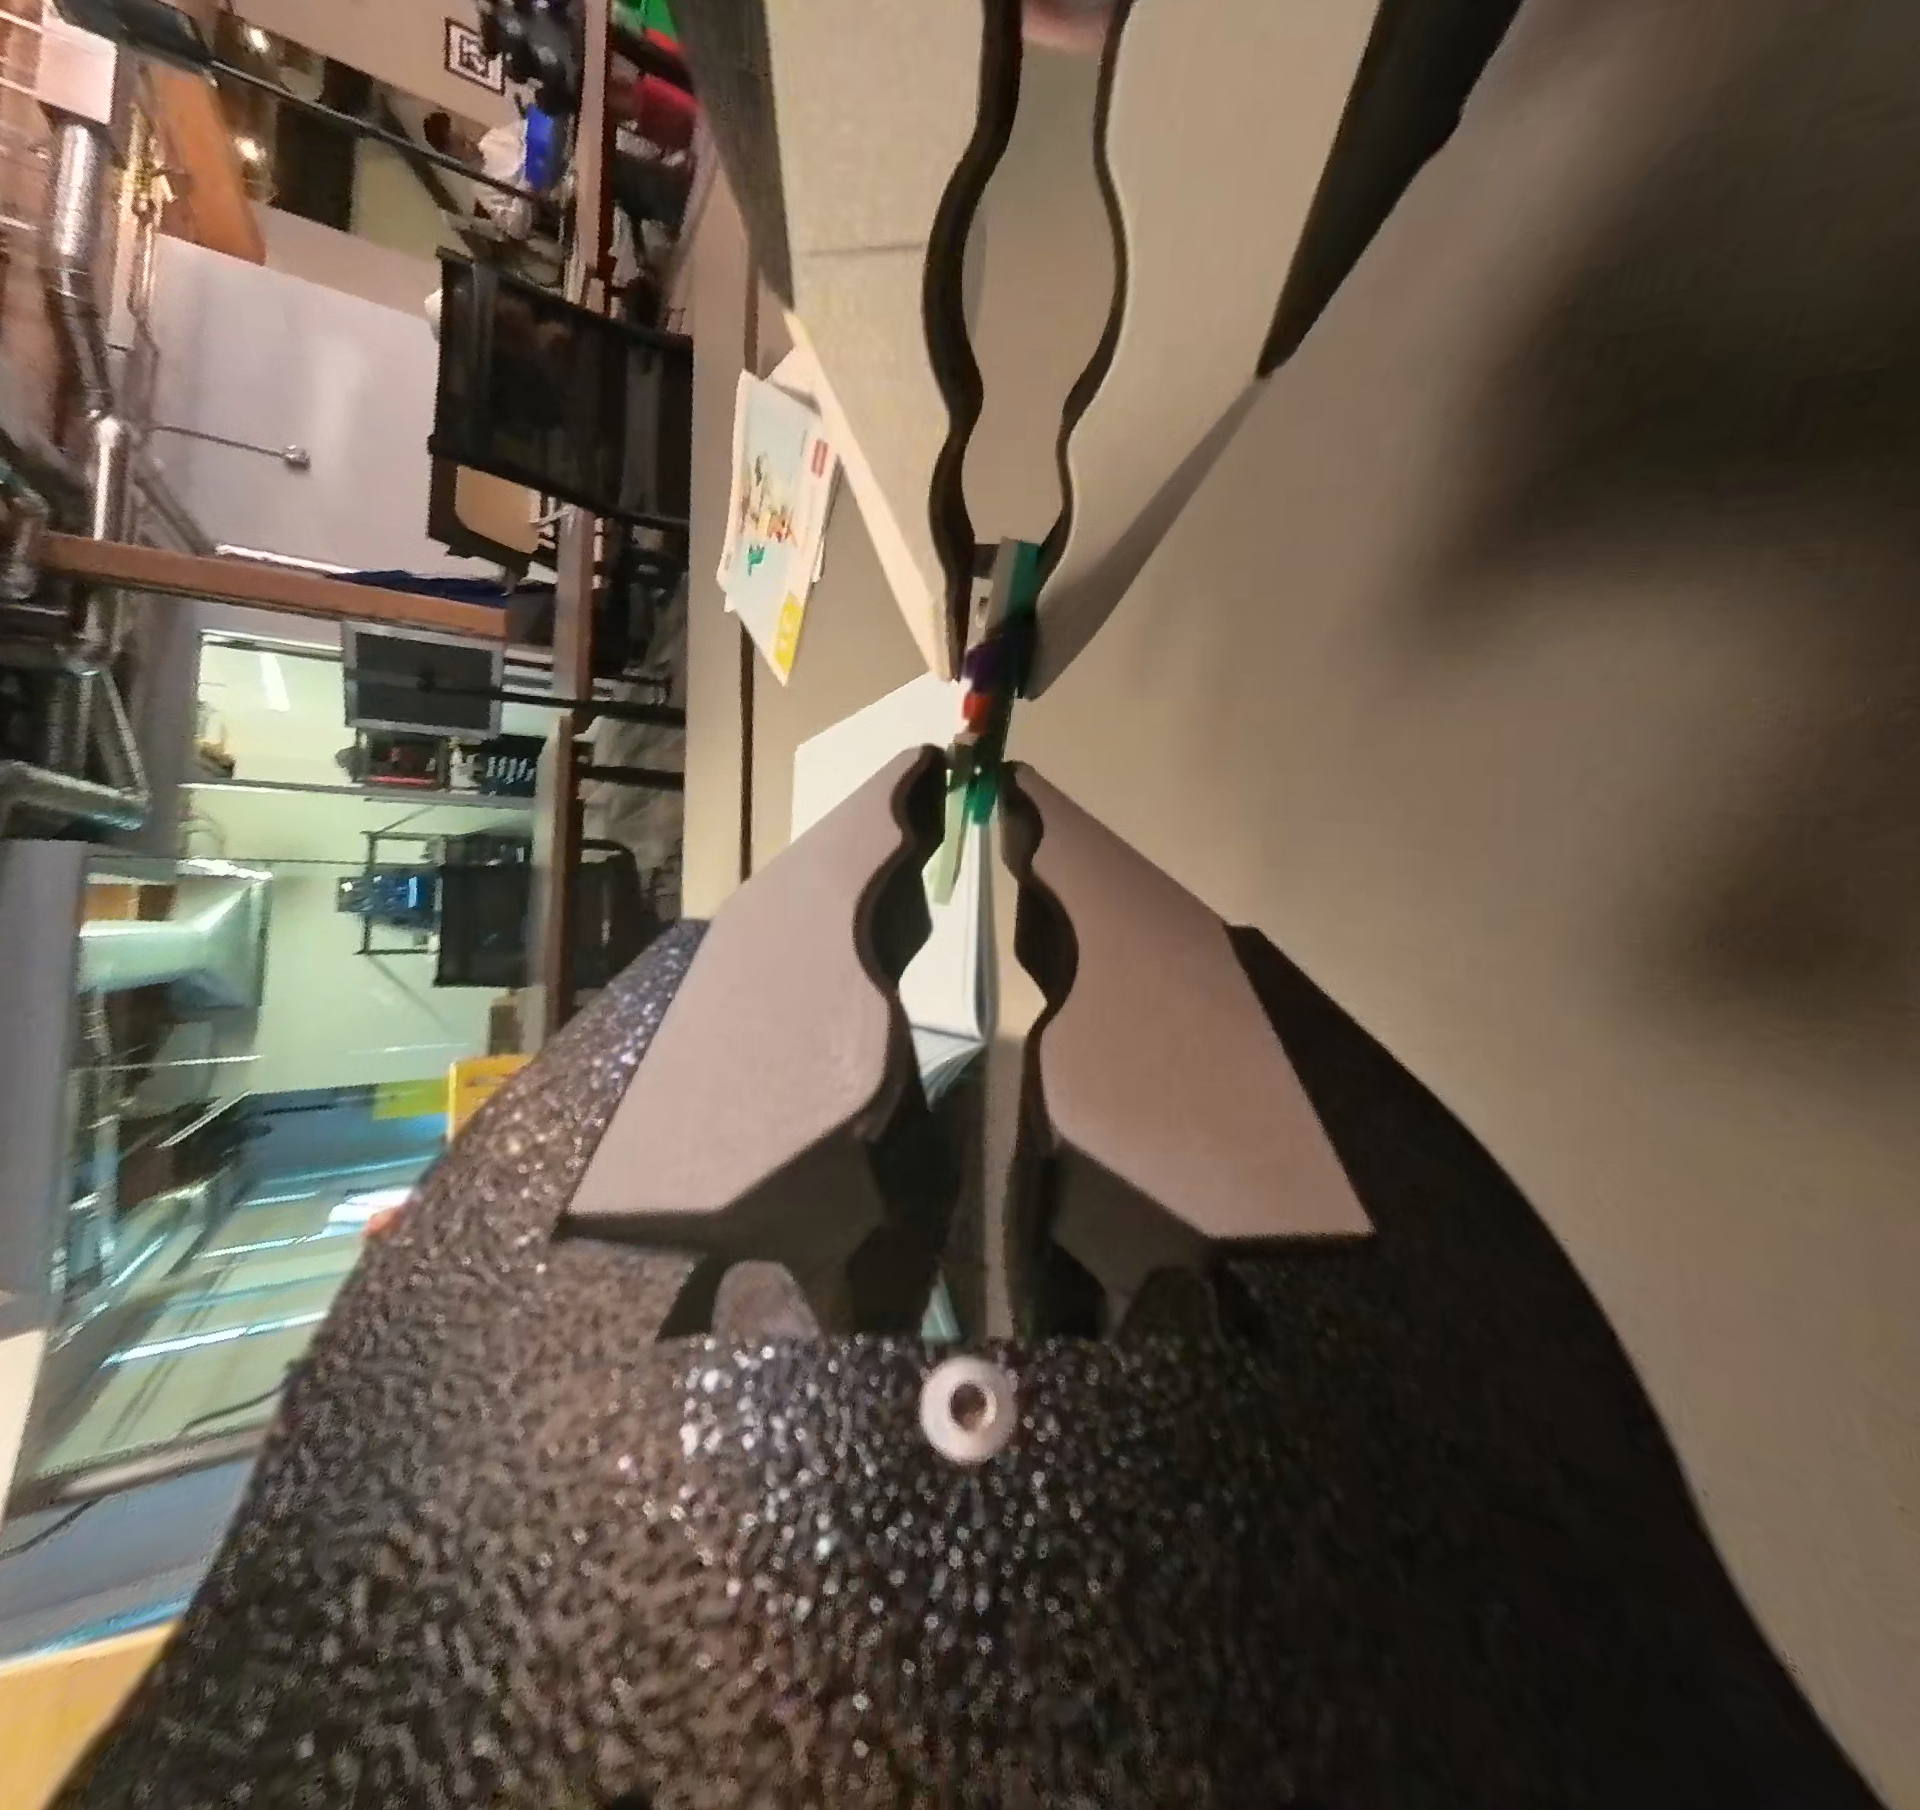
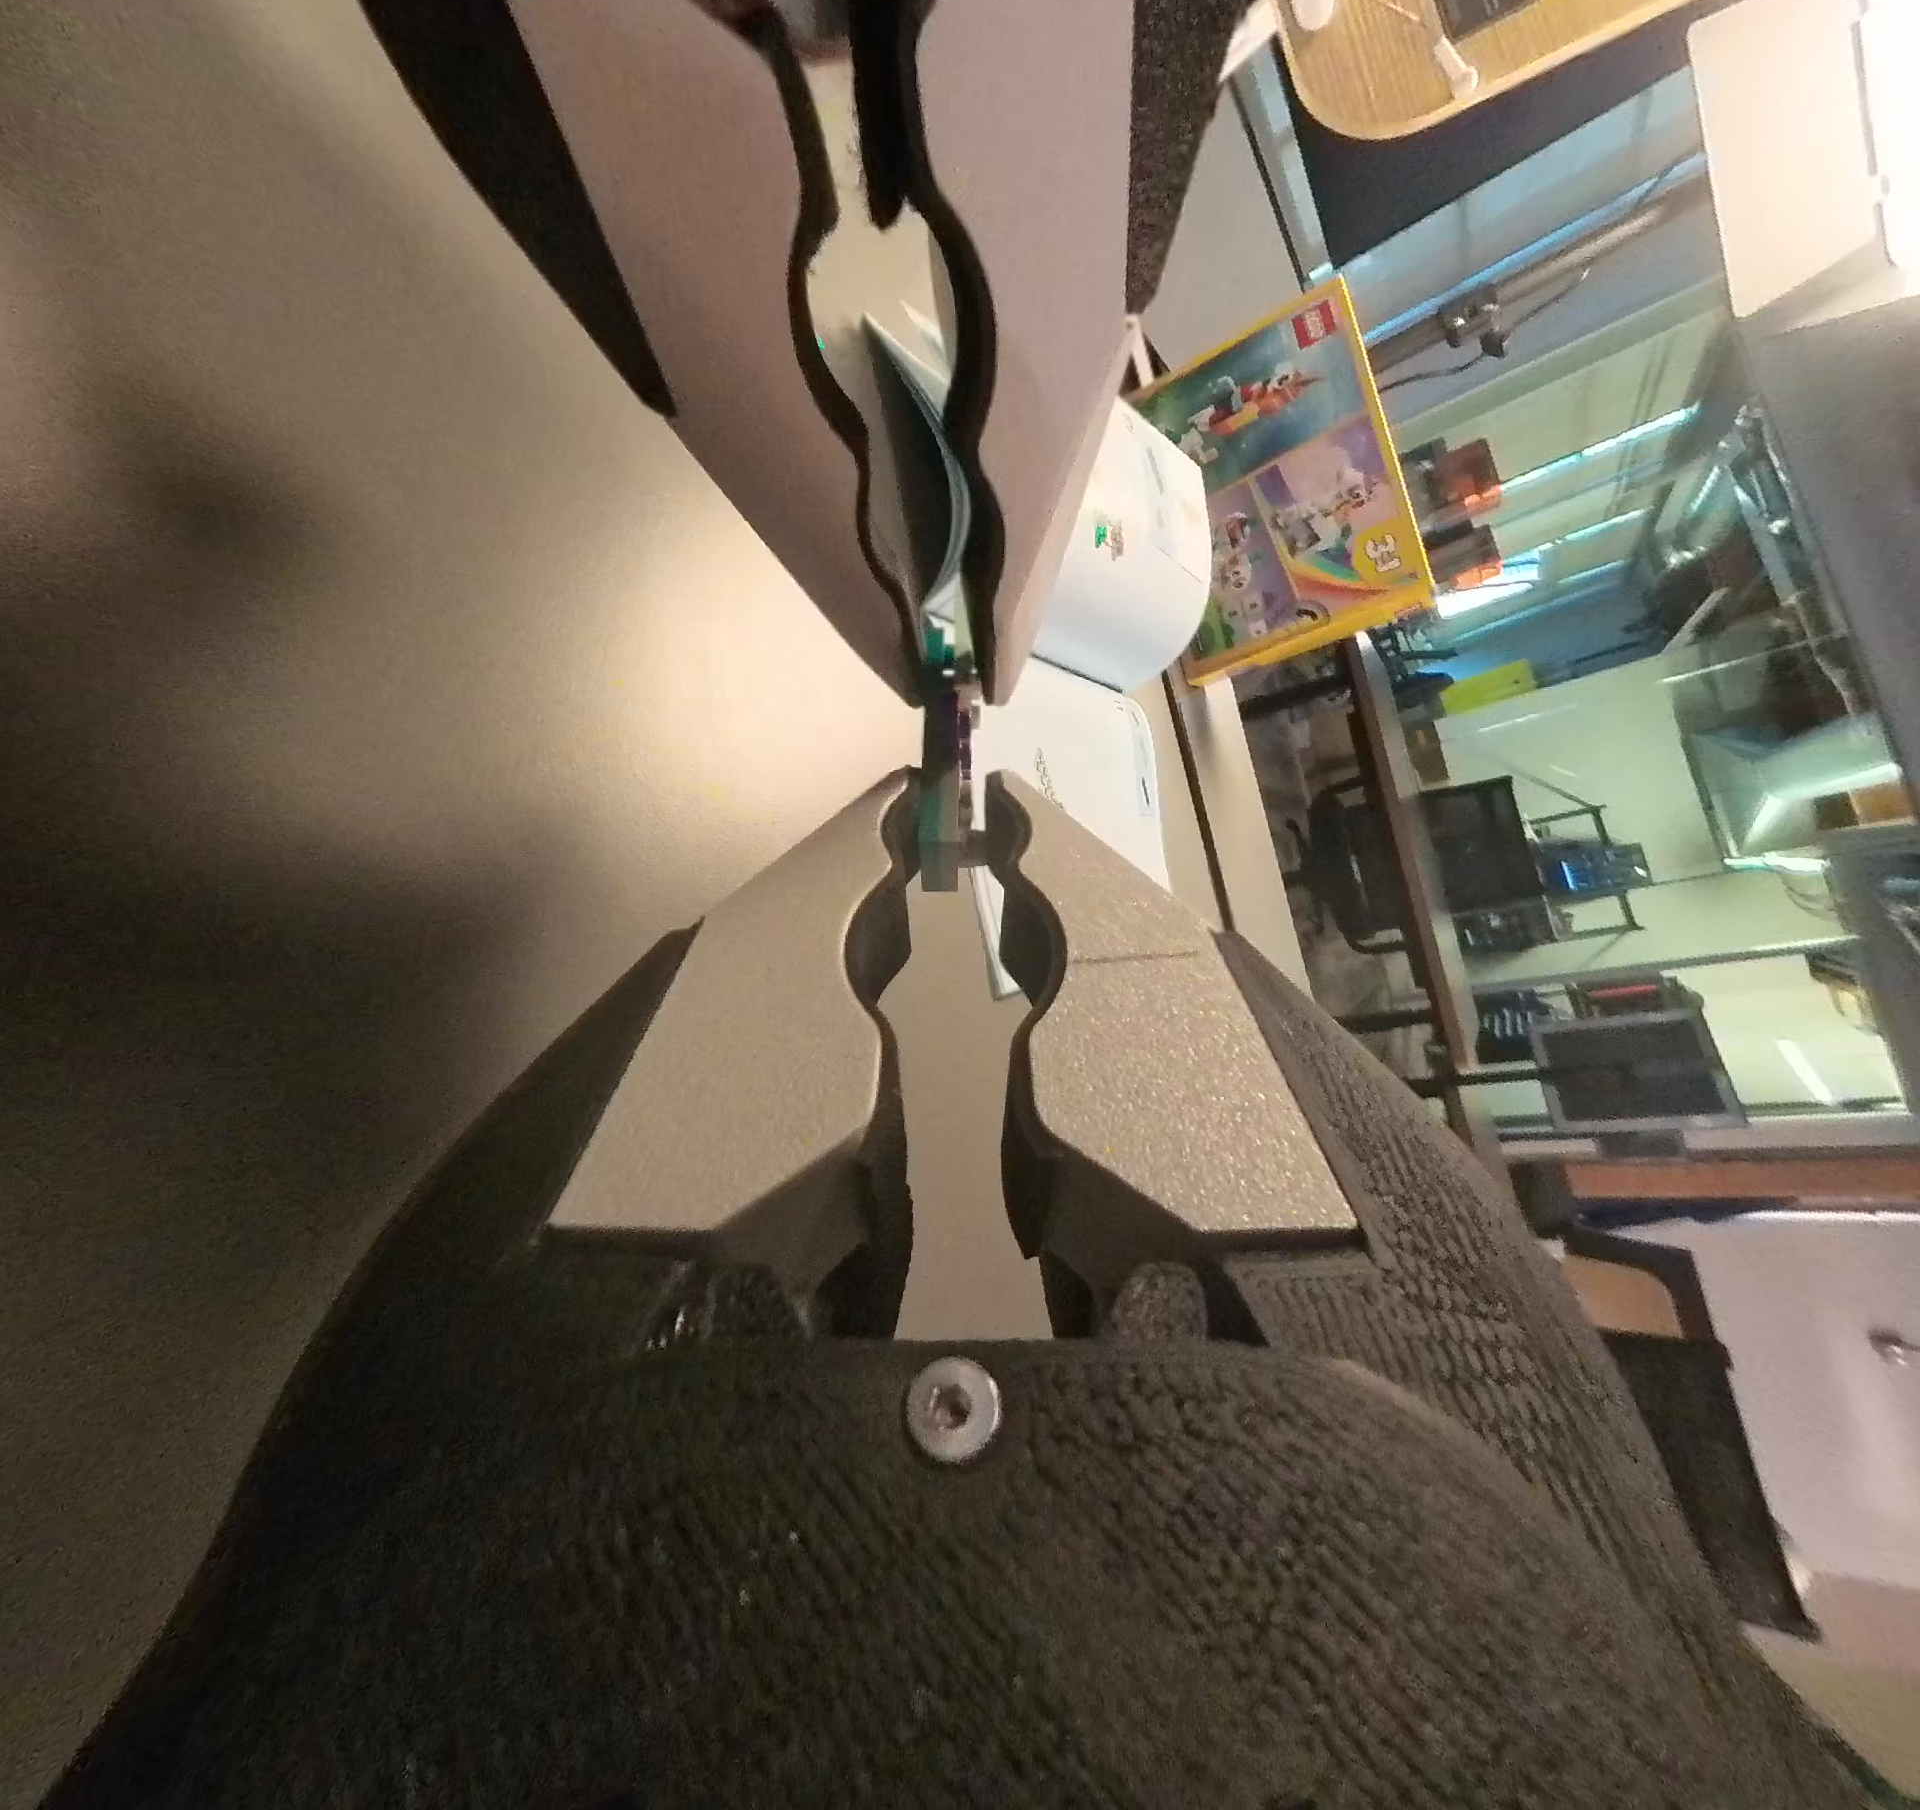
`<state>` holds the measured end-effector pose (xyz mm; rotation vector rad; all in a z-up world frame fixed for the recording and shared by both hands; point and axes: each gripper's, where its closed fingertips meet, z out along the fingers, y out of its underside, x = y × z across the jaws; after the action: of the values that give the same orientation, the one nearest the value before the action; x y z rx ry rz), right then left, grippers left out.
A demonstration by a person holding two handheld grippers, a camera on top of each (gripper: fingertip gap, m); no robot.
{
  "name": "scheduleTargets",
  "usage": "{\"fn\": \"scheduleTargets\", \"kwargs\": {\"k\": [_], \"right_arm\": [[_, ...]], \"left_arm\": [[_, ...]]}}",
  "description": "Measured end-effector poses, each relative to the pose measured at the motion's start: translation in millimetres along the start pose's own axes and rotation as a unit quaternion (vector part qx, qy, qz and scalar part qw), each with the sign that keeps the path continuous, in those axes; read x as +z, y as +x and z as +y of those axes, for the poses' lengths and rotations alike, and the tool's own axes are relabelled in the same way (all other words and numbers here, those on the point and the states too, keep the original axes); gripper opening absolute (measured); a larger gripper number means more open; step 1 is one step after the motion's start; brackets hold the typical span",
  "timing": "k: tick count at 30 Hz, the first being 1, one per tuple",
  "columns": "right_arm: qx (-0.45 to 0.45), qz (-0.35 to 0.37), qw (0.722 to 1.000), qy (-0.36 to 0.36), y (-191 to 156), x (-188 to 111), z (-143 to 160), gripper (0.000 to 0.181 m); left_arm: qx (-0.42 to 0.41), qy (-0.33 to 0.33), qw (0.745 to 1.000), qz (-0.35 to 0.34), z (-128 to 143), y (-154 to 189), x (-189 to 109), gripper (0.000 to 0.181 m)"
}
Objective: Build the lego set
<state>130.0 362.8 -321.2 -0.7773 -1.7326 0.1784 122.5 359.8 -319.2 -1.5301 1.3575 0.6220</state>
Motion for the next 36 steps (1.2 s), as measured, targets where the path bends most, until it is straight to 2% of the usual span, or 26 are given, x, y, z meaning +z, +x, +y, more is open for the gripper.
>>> {"fn": "scheduleTargets", "kwargs": {"k": [8, 12, 18, 25, 28, 32, 33, 34, 36], "right_arm": [[-0.008, 0.017, 1.000, -0.010, 3.0, 1.1, -0.5, 0.009], [-0.006, 0.025, 1.000, -0.008, 5.8, 0.4, -0.9, 0.009], [-0.042, 0.026, 0.999, -0.023, 0.8, 3.6, 3.7, 0.009], [-0.144, 0.040, 0.988, -0.045, -6.9, 6.8, 3.9, 0.009], [-0.114, 0.025, 0.993, -0.033, -9.7, 7.7, 3.2, 0.009], [0.000, -0.005, 1.000, 0.013, -6.3, 5.4, -0.7, 0.009], [0.027, -0.018, 0.999, 0.029, -6.6, 4.0, -2.6, 0.009], [0.050, -0.028, 0.997, 0.045, -6.7, 2.1, -4.9, 0.009], [0.089, -0.050, 0.992, 0.072, -7.4, -1.4, -8.7, 0.009]], "left_arm": [[0.055, -0.026, 0.998, -0.029, 0.5, -3.9, 0.6, 0.008], [0.075, -0.012, 0.996, -0.043, -1.6, -7.0, -1.4, 0.007], [0.071, -0.016, 0.997, -0.018, 2.2, 0.6, 2.4, 0.005], [0.031, -0.019, 0.999, 0.038, 7.7, 8.2, 5.6, 0.005], [0.010, -0.012, 0.997, 0.069, 9.2, 12.4, 5.5, 0.005], [-0.065, 0.026, 0.993, 0.091, 3.6, 8.7, 2.1, 0.007], [-0.101, 0.035, 0.989, 0.100, 1.3, 6.8, 0.9, 0.012], [-0.135, 0.037, 0.985, 0.102, 1.3, 3.4, 0.7, 0.037], [-0.172, 0.033, 0.977, 0.125, 4.8, 3.0, -0.1, 0.048]]}}
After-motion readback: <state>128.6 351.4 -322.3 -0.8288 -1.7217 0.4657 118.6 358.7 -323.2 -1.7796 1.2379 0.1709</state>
